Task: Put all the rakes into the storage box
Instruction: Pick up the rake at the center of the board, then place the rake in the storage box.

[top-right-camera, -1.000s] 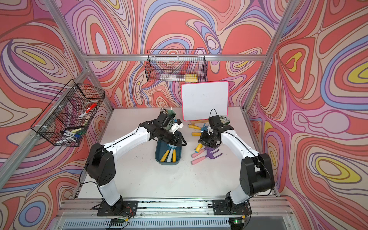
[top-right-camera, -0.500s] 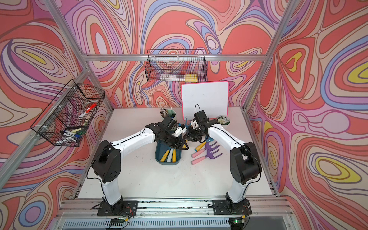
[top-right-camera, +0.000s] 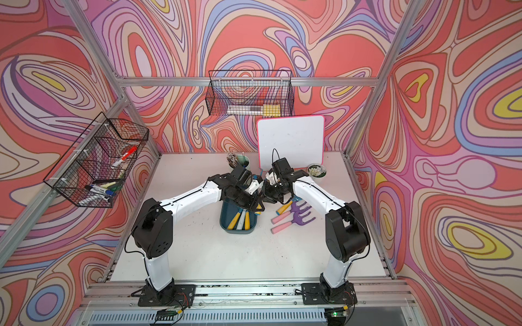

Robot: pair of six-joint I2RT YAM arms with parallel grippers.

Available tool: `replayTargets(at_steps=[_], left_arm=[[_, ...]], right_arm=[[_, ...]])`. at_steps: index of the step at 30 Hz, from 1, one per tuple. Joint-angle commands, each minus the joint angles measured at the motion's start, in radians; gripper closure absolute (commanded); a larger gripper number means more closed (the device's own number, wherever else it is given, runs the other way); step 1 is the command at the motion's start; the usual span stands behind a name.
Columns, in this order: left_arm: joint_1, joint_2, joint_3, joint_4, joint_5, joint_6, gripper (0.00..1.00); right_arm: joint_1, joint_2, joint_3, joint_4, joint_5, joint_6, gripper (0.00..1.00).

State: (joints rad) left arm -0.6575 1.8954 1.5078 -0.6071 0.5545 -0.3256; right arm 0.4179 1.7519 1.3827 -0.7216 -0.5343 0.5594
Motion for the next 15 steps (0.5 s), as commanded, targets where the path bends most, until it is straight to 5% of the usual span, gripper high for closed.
replayTargets(at_steps=[1,4,6,9,15], left_arm=[[0.002,-0.003,-0.030,-0.003,-0.029,0.041,0.82],[0.002,-0.036,-0.063,-0.015,-0.053,0.046,0.83],[0.002,-0.060,-0.084,-0.027,-0.066,0.056,0.83],[0.008,-0.094,-0.122,-0.050,-0.073,0.061,0.83],[0.049,-0.165,-0.253,-0.030,-0.074,0.040,0.83]], right_arm=[[0.010,0.002,0.018,-0.021,-0.035,-0.023,0.92],[0.009,0.005,0.027,-0.018,-0.037,-0.026,0.87],[0.009,0.006,0.035,-0.021,-0.026,-0.023,0.66],[0.010,0.004,0.051,-0.039,0.023,-0.017,0.47],[0.004,-0.045,0.022,-0.013,0.121,0.011,0.41]])
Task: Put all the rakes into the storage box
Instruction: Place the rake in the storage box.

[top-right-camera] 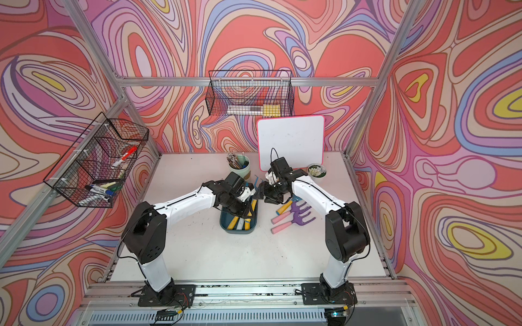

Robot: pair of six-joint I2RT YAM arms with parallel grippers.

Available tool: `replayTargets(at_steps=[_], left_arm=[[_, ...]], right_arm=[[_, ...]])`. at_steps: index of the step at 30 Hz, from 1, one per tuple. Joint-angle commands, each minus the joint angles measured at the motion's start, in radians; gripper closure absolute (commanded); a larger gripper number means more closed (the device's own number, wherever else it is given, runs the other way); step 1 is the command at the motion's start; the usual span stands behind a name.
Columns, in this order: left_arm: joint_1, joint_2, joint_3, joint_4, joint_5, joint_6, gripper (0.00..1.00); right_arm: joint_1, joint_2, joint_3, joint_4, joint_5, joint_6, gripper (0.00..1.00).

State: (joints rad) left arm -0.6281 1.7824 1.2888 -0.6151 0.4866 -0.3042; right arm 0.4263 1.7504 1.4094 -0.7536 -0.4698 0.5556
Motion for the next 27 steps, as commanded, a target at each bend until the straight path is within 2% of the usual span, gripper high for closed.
replayTargets(at_steps=[1,9,15,16,20,23,24,27], left_arm=[[0.031,-0.060,-0.053,-0.018,-0.003,0.013,0.83],[0.083,-0.074,-0.161,0.031,-0.006,0.005,0.83],[0.088,0.001,-0.137,0.032,0.028,0.023,0.82],[0.089,0.011,-0.131,0.029,0.037,0.026,0.78],[0.102,0.026,-0.126,0.025,0.056,0.023,0.40],[0.120,0.017,-0.126,0.031,0.071,0.010,0.23],[0.127,0.012,-0.123,0.029,0.071,0.006,0.19],[0.137,-0.018,-0.102,0.019,0.044,-0.005,0.18]], right_arm=[[-0.007,-0.048,-0.015,0.027,0.056,0.021,0.41],[-0.012,-0.039,-0.036,0.022,0.060,0.025,0.41],[-0.014,-0.044,-0.045,0.016,0.071,0.031,0.42],[-0.014,-0.046,-0.047,0.015,0.072,0.031,0.42],[-0.015,-0.051,-0.055,0.012,0.083,0.034,0.42],[-0.017,-0.056,-0.061,0.012,0.089,0.035,0.42],[-0.017,-0.059,-0.062,0.012,0.091,0.035,0.42],[-0.016,-0.065,-0.066,0.009,0.100,0.035,0.42]])
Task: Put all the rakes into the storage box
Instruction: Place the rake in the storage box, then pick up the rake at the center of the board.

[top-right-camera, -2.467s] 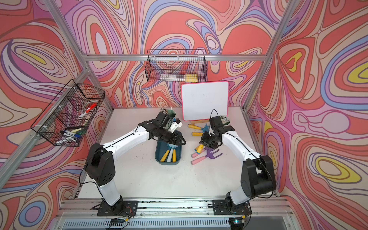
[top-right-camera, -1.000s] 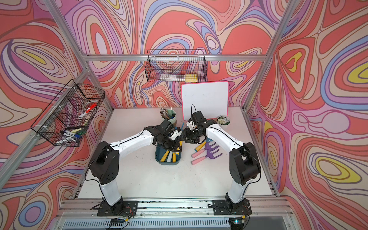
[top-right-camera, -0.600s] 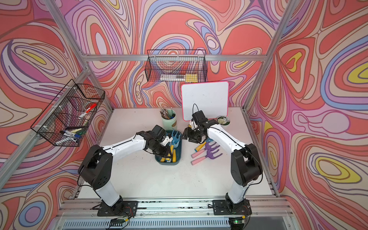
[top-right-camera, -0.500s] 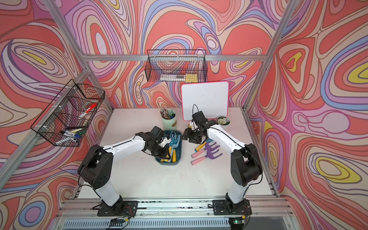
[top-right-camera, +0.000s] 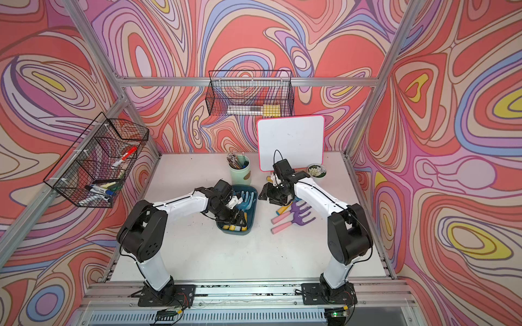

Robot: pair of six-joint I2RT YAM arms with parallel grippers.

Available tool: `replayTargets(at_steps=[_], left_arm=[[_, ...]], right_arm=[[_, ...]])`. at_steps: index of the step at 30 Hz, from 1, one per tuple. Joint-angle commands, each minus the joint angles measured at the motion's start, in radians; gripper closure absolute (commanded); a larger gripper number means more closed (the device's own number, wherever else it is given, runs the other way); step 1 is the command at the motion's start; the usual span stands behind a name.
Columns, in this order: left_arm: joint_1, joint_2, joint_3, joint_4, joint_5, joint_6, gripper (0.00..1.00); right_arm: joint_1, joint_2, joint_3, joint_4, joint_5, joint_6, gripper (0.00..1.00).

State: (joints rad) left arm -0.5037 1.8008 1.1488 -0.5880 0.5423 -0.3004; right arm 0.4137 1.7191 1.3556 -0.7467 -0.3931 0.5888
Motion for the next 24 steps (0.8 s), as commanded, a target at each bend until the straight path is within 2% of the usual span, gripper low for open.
replayTargets(at_steps=[1,3,7,11,16,24], left_arm=[[0.013,-0.046,0.051,-0.014,-0.026,-0.013,0.18],[0.013,-0.073,0.082,-0.030,-0.083,-0.033,0.19],[0.012,-0.121,0.144,-0.087,-0.325,-0.119,0.19],[0.007,-0.167,0.159,-0.089,-0.443,-0.157,0.19],[0.001,-0.181,0.143,-0.063,-0.471,-0.173,0.19],[-0.010,-0.166,0.127,-0.051,-0.457,-0.188,0.19]], right_arm=[[-0.004,-0.033,-0.012,-0.001,0.028,0.002,0.42],[-0.003,-0.032,-0.016,-0.009,0.041,0.002,0.42],[-0.008,-0.020,-0.023,-0.047,0.106,0.013,0.41],[-0.041,-0.004,-0.043,-0.104,0.210,0.059,0.41],[-0.097,-0.006,-0.109,-0.096,0.233,0.106,0.42],[-0.105,0.060,-0.104,-0.085,0.232,0.103,0.43]])
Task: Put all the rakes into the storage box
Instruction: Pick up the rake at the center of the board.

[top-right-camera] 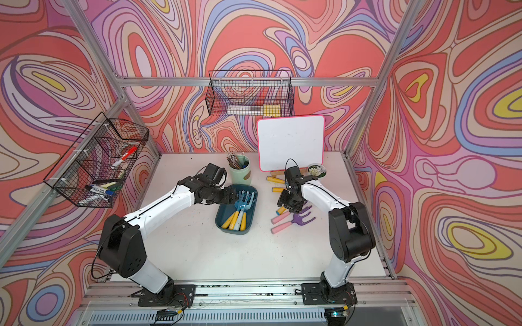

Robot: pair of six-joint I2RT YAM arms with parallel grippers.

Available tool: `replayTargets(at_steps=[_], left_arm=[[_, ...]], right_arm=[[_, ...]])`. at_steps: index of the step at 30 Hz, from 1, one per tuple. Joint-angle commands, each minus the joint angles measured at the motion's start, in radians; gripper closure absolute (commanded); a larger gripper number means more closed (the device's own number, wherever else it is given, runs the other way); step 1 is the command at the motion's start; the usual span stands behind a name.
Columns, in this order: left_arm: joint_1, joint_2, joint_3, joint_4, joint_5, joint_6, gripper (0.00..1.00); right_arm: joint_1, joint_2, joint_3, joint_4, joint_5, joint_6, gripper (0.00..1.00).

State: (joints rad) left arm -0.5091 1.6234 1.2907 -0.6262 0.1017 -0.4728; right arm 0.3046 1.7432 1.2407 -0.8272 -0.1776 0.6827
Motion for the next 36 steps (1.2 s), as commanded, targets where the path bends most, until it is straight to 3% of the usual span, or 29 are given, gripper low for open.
replayTargets(at_steps=[1,17,27,30,36], left_arm=[[-0.005,0.013,-0.014,-0.013,-0.017,-0.016,0.19],[-0.005,0.046,0.002,-0.031,0.014,-0.012,0.25],[-0.014,0.056,-0.012,-0.007,0.055,-0.011,0.24],[-0.031,0.064,0.001,0.002,0.073,0.003,0.23],[-0.070,0.088,0.041,0.006,0.128,0.055,0.20]], right_arm=[[0.003,0.056,0.011,-0.006,0.018,0.009,0.43],[0.001,0.109,-0.041,-0.008,0.047,-0.009,0.46],[0.000,0.130,-0.098,0.032,0.045,-0.026,0.49],[0.000,0.145,-0.085,0.035,0.044,-0.031,0.57],[-0.001,0.144,-0.089,0.040,0.037,-0.033,0.92]])
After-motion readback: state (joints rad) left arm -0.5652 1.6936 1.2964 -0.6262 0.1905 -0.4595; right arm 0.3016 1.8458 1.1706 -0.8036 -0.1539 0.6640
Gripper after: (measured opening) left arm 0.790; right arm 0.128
